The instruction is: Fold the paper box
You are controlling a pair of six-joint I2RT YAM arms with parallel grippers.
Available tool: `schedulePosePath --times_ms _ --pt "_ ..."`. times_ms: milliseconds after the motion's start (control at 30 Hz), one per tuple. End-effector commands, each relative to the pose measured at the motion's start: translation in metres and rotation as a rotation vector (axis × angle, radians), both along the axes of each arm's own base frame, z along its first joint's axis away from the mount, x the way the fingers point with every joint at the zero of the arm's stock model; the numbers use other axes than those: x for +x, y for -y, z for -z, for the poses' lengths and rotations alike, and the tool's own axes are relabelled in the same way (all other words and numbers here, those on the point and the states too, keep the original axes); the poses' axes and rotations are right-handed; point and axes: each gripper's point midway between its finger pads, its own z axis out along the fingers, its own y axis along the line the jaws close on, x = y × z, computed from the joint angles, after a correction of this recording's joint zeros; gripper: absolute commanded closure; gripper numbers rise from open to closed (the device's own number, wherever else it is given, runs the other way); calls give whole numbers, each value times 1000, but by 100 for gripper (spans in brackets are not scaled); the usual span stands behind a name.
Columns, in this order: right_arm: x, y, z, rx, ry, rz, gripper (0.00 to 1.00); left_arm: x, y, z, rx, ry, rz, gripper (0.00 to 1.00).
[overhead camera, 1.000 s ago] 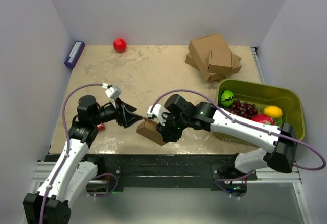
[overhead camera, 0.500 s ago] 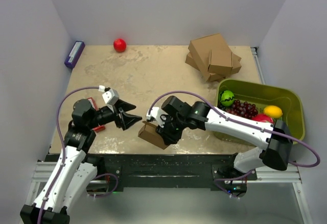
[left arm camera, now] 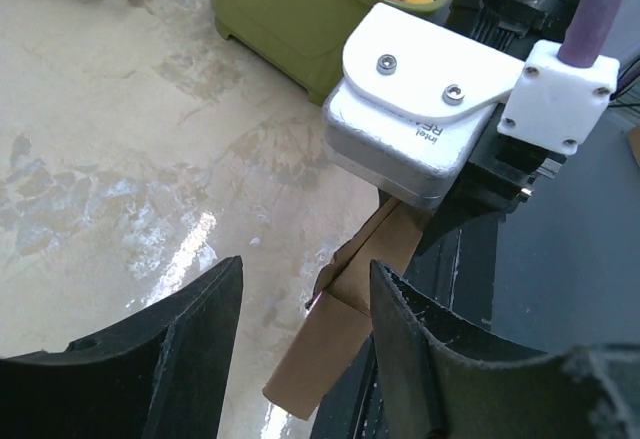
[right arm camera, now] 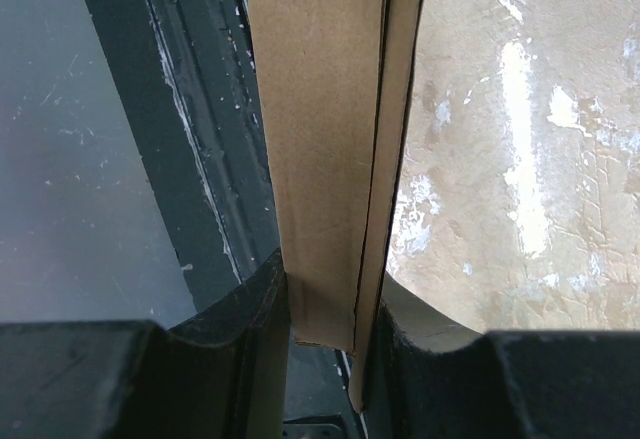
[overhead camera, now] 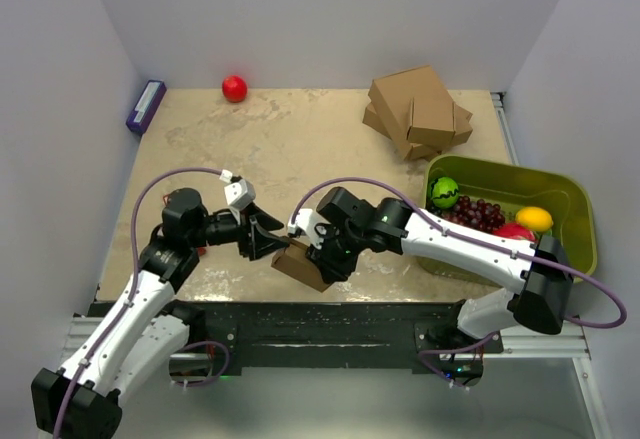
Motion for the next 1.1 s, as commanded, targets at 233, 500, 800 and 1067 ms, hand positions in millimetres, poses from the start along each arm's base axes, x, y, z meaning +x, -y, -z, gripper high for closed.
schedulePosePath --times_ms 233,500,800,1067 --pt "5 -8 -10 27 7 -10 80 4 2 -14 20 80 -16 52" --pt "6 -8 -6 16 5 -7 81 1 2 -18 20 85 -8 59" --pt "6 -8 -7 18 8 -8 81 -1 6 -10 30 65 10 58" --pt "6 -8 -9 22 11 -6 82 1 7 -9 41 60 1 61"
